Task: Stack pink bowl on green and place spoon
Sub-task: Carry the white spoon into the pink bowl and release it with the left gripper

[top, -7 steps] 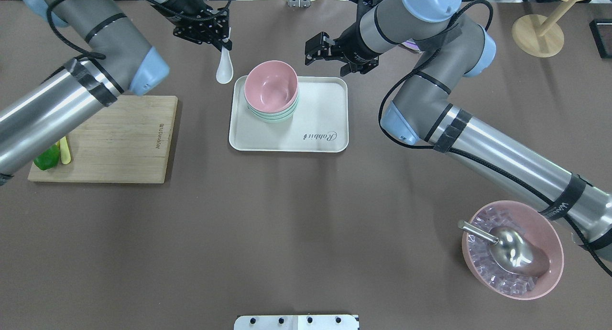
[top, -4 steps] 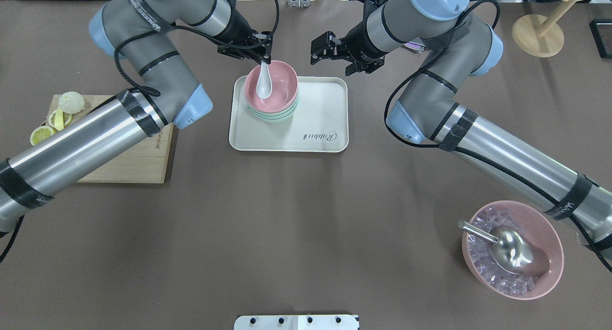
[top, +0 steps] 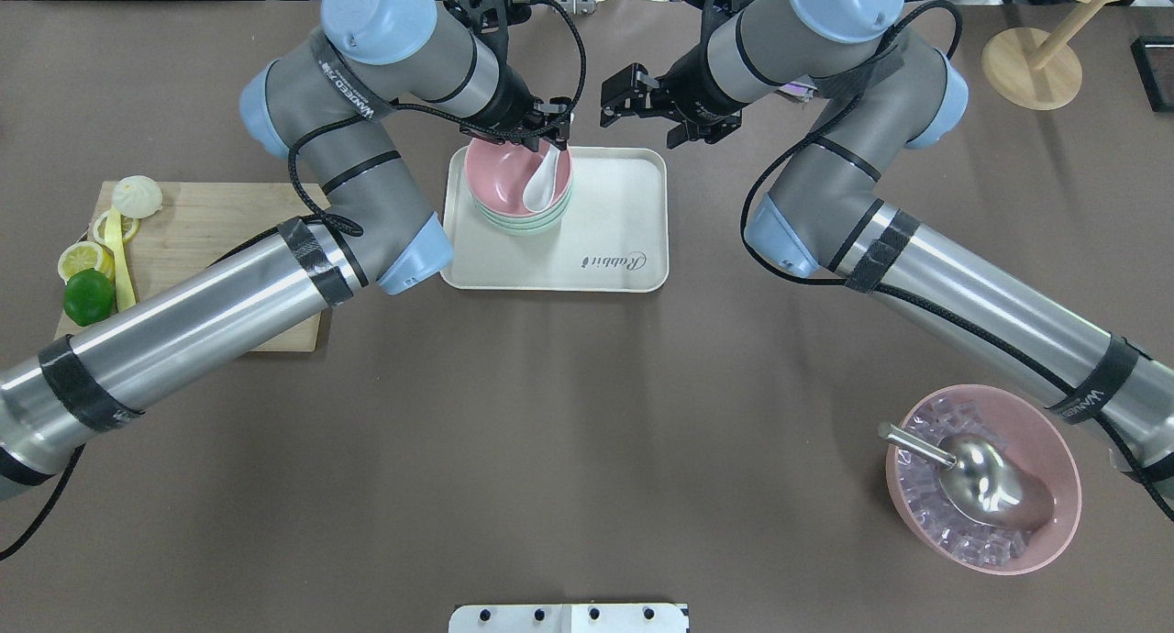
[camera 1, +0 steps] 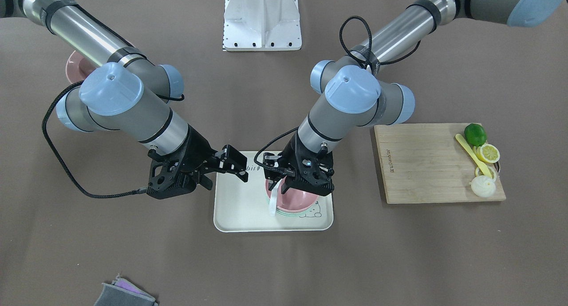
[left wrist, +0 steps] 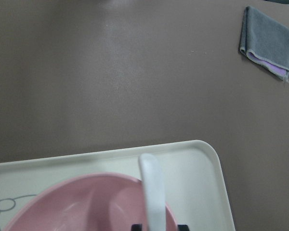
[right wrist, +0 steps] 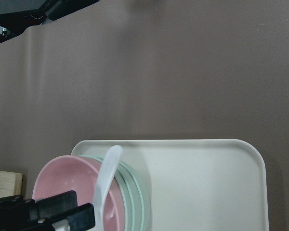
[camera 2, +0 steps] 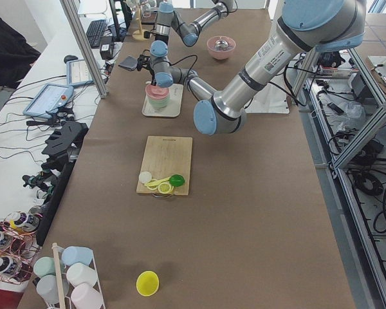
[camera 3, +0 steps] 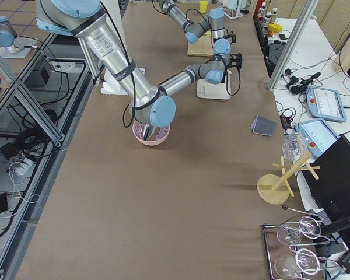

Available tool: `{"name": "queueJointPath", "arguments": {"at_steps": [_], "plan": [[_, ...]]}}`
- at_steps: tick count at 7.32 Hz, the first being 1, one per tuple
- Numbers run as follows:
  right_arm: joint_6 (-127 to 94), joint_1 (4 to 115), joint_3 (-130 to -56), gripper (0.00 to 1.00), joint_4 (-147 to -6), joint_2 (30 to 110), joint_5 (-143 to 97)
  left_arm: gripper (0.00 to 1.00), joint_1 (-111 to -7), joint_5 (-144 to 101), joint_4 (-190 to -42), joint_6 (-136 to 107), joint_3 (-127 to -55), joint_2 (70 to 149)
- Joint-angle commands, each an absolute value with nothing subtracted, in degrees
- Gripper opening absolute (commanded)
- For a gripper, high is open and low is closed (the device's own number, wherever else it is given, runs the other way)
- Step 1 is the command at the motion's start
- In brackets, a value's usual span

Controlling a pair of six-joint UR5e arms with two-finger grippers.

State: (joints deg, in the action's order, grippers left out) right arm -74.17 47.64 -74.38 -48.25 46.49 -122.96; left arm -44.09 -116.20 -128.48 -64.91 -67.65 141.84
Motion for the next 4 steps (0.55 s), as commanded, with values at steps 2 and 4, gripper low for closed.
{"name": "queueJointPath", "arguments": {"at_steps": [2, 4], "plan": [[-74.18, 47.64, -74.44, 1.0, -48.25, 46.49, -122.96, 0.97, -48.32, -120.22, -128.15, -66.53, -67.68, 141.94], [-74.27, 48.42, -74.88, 1.0, -48.25, 46.76, -123.57, 0.97, -54.71, -126.0, -125.53, -65.84, -67.67, 141.68]]}}
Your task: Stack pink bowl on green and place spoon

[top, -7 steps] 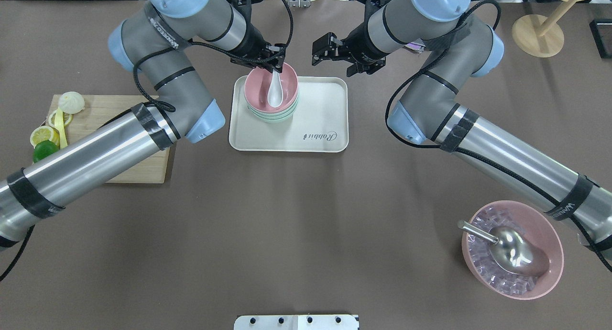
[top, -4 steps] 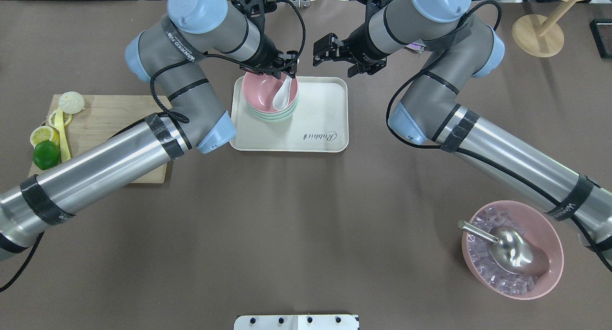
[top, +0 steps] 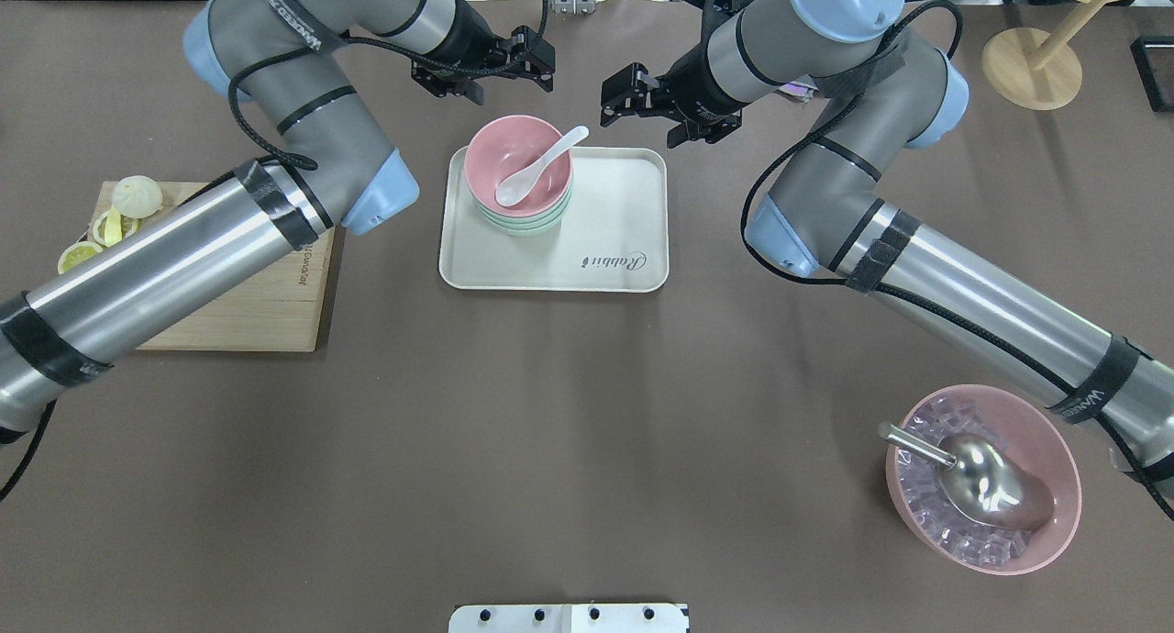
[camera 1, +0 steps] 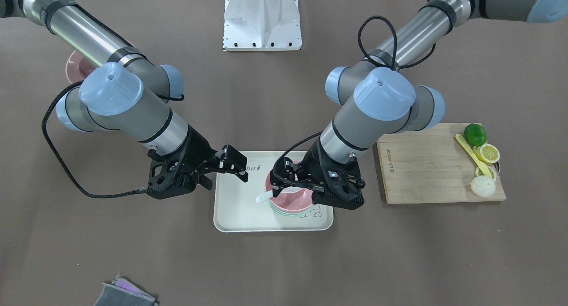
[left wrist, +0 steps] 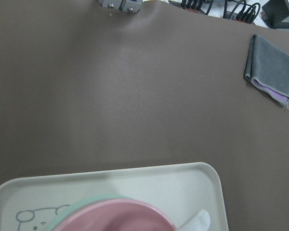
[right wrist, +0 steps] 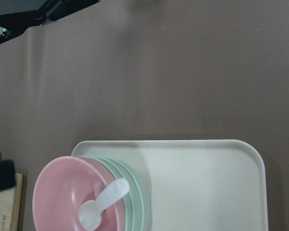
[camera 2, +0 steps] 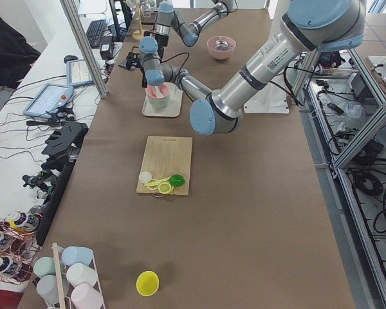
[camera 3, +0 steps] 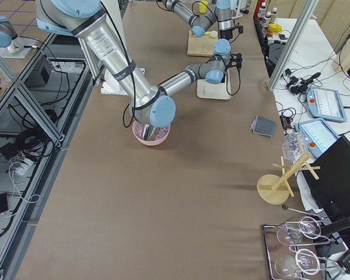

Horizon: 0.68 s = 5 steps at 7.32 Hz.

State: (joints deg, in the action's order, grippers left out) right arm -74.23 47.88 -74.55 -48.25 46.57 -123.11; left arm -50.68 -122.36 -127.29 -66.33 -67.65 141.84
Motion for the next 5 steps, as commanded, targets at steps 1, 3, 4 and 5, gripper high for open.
{"name": "queueJointPath", "arguments": {"at_steps": [1, 3, 4, 5], "plan": [[-73.83, 50.52, -75.75, 1.0, -48.34, 47.98, -127.58, 0.97, -59.54, -130.56, -121.94, -63.39, -68.11, 140.9], [-67.8, 57.36, -80.05, 1.0, -48.6, 56.11, -137.07, 0.98, -66.94, -134.21, -112.55, -45.62, -73.36, 133.72], [-64.54, 61.13, -79.98, 1.0, -49.13, 58.42, -141.37, 0.98, -68.97, -134.21, -109.89, -39.18, -76.35, 129.59], [-62.16, 64.65, -80.42, 1.0, -48.96, 62.19, -141.07, 0.98, -71.34, -134.38, -109.86, -34.33, -78.03, 125.29]]}}
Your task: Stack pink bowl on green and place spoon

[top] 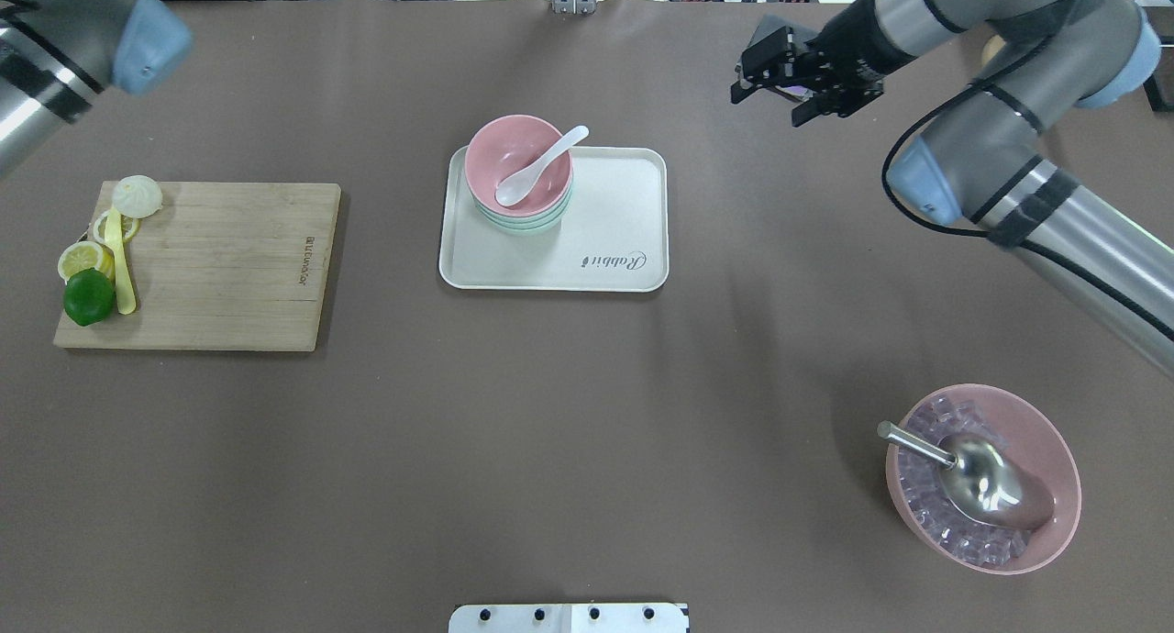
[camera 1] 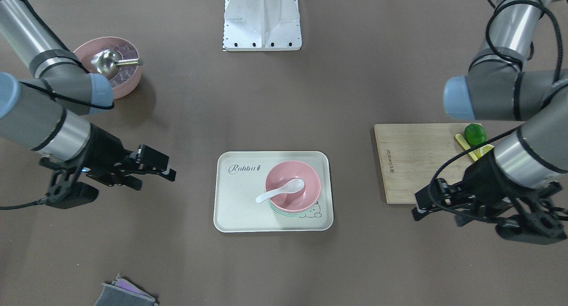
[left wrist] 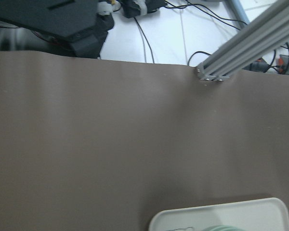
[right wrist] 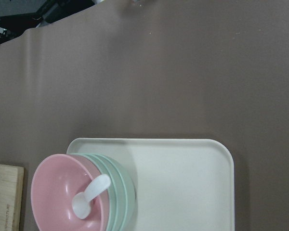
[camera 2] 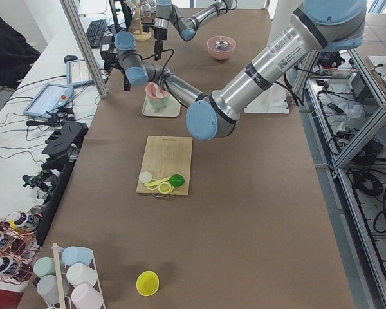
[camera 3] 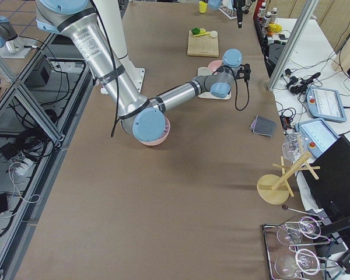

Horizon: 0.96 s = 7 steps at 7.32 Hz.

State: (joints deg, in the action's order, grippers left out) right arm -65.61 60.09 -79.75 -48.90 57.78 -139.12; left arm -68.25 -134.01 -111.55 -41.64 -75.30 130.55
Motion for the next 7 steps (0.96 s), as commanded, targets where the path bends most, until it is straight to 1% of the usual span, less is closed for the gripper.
{"name": "queueJointPath", "arguments": {"at_steps": [1, 3, 5, 6, 7], "plan": [[-53.96, 68.52, -80.33, 1.0, -49.04, 65.97, -139.5, 0.98, -73.8, -134.47, -109.78, -28.62, -78.92, 121.68], [-30.7, 75.29, -80.07, 1.0, -49.22, 77.81, -136.59, 0.98, -77.07, -136.56, -110.04, -26.72, -81.2, 116.83], [-25.24, 79.0, -81.29, 1.0, -59.27, 79.88, -136.84, 0.98, -78.48, -136.93, -109.87, -22.62, -82.7, 112.17], [-18.7, 79.45, -83.56, 1.0, -64.89, 81.81, -134.5, 0.98, -80.05, -136.85, -109.69, -19.54, -82.79, 109.63], [-12.28, 79.63, -88.37, 1.0, -75.3, 82.52, -130.12, 0.98, -81.37, -136.93, -109.69, -18.29, -83.23, 107.51]]}}
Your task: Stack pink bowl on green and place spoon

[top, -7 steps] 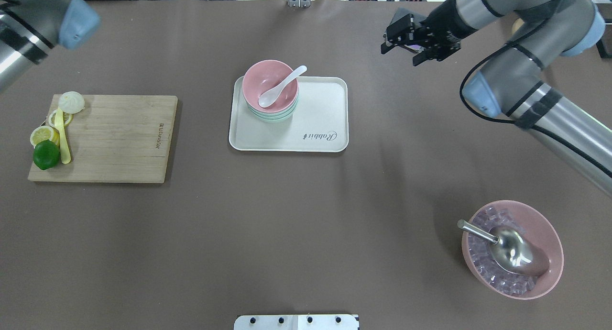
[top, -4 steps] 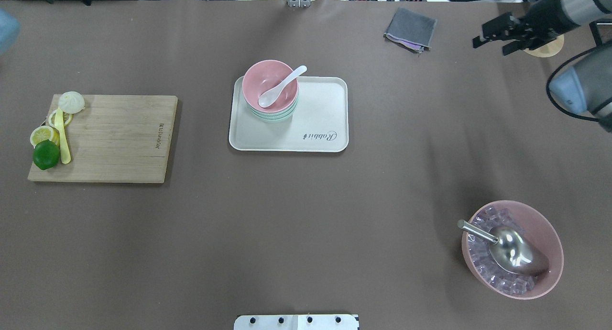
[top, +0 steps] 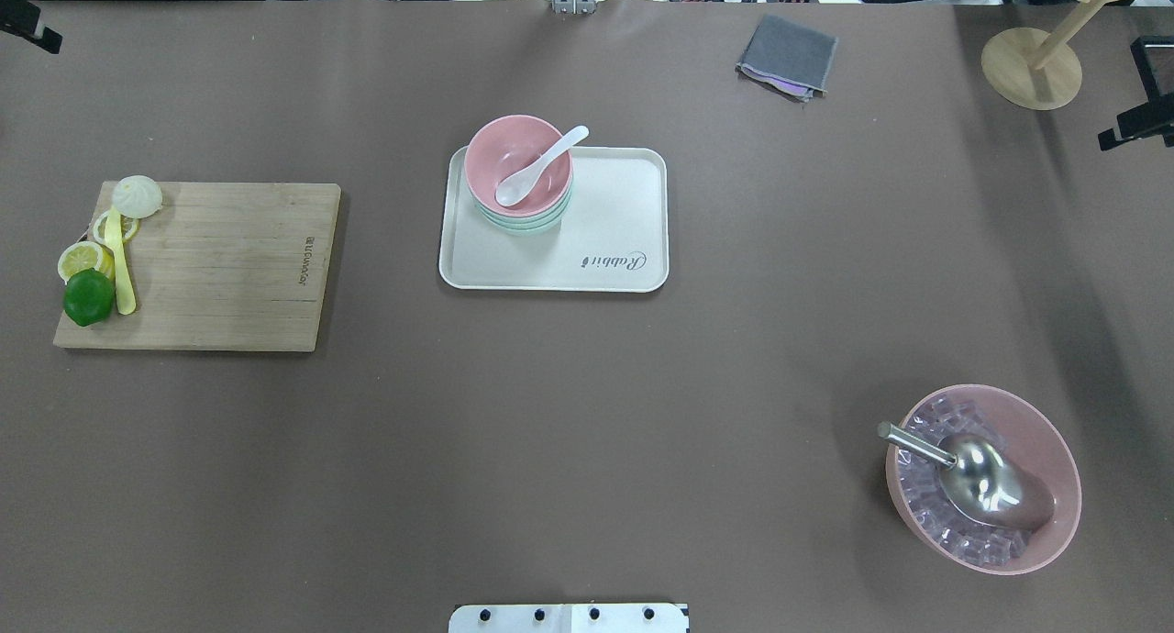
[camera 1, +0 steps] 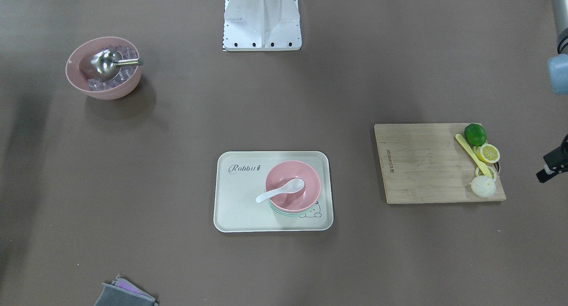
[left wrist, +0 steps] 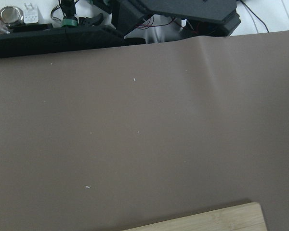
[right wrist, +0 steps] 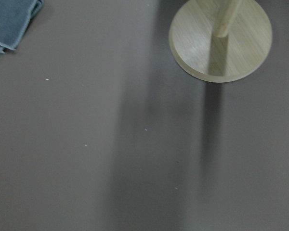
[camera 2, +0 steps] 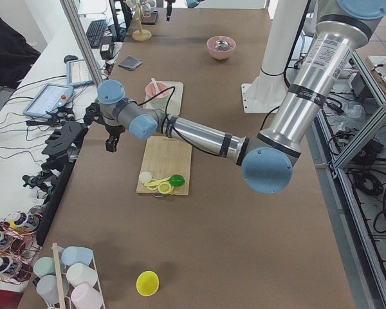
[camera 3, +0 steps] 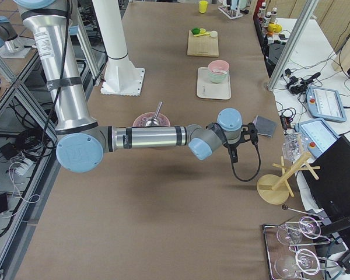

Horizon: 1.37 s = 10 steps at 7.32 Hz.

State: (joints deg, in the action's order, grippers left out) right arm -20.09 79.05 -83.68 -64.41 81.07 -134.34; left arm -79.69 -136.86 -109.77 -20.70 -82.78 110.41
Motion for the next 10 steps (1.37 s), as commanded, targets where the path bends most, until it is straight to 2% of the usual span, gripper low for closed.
{"name": "queueJointPath", "arguments": {"at_steps": [1, 2, 4, 5, 6, 8, 10], "plan": [[-6.74, 79.45, -95.99, 1.0, -90.2, 82.36, -124.42, 0.98, -82.87, -137.11, -109.69, -18.19, -83.32, 105.14], [-1.11, 79.8, -100.33, 1.0, -101.05, 82.44, -123.67, 0.98, -84.88, -139.02, -109.6, -18.11, -83.06, 102.94], [-1.41, 79.89, -100.9, 1.0, -100.21, 88.3, -125.51, 0.98, -90.68, -140.27, -100.88, -5.98, -83.84, 100.55], [-1.84, 79.81, -98.29, 1.0, -97.67, 87.89, -125.42, 0.98, -91.66, -138.45, -90.37, 5.25, -85.33, 100.55], [-1.85, 79.8, -97.04, 1.0, -94.95, 87.89, -125.42, 0.98, -92.02, -130.51, -88.0, 11.8, -87.78, 98.98], [-1.85, 79.8, -96.68, 1.0, -94.83, 87.98, -129.09, 0.98, -91.67, -130.16, -82.3, 7.33, -88.41, 100.1], [-1.85, 79.8, -96.41, 1.0, -94.92, 88.94, -129.55, 0.98, -91.41, -130.25, -82.79, 5.71, -89.12, 98.97]]}}
